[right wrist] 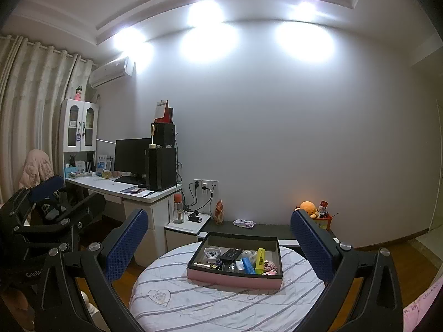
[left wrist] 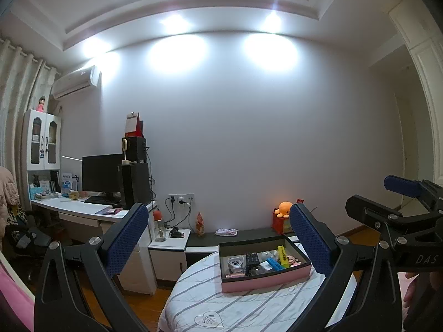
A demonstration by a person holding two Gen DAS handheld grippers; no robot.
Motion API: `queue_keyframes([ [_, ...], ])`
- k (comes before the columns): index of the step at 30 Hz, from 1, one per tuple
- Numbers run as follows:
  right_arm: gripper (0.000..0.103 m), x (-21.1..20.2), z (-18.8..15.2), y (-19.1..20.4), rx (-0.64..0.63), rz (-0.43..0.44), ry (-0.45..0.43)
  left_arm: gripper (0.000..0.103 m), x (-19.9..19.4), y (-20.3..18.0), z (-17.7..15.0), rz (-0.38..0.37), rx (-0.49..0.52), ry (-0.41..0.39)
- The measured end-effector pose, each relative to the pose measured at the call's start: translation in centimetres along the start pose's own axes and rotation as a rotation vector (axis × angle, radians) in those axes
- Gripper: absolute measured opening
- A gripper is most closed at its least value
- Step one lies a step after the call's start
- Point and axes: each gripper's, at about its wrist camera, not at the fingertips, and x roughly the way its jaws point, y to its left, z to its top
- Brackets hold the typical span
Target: Organize rigid objects
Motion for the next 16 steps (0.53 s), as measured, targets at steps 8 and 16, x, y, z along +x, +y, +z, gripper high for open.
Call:
queue_keyframes([
  [8,0.103,0.05,-0.01,0.00,-0.001,-0.004,0.000,0.103,0.06,-0.01,0.02,0.000,-0.002,-0.001],
  [16,0.103,0.23,-0.10,-0.07,-0.001,-0.007,0.005,0.103,0.26,0.01,0.01,0.002,-0.001,0.004],
])
